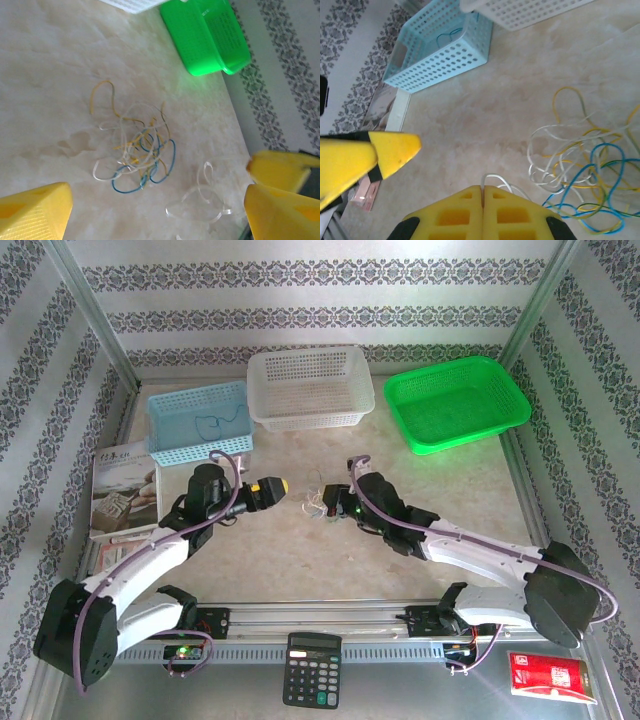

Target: Untangle the cables

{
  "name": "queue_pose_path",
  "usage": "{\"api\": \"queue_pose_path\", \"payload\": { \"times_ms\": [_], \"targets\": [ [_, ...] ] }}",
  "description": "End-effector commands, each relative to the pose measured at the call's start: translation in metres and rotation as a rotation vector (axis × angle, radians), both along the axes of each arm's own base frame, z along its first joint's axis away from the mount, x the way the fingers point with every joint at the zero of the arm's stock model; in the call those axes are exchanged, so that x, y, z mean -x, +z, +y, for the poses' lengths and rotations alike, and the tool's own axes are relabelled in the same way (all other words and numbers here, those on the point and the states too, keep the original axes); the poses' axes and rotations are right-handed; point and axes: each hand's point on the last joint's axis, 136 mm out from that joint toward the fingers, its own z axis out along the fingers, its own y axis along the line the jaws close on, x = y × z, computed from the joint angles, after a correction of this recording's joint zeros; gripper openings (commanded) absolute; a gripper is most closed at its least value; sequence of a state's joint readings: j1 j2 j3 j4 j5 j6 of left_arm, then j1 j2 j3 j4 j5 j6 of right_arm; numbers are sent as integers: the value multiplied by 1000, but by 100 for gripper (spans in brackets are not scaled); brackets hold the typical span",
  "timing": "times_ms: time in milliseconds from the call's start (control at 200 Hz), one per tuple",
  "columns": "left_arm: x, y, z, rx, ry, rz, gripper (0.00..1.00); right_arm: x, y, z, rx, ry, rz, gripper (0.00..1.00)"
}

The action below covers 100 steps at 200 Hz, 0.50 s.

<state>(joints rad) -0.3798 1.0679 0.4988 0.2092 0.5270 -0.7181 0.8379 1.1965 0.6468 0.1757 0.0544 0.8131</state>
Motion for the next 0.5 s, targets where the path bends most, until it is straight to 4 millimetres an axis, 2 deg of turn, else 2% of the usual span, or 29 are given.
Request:
{"api": "queue_pose_path", "payload": {
  "times_ms": [0, 270, 495],
  "targets": [
    [6, 14, -20, 68, -72, -56, 89, -6, 3, -12, -18, -49, -3, 0],
    [9, 16, -45, 77, -142, -90, 91, -10, 3, -10, -38, -49, 3, 0],
    [14, -6, -58, 41, -186, -50, 82, -11, 7, -8, -51, -48, -2, 0]
  ]
}}
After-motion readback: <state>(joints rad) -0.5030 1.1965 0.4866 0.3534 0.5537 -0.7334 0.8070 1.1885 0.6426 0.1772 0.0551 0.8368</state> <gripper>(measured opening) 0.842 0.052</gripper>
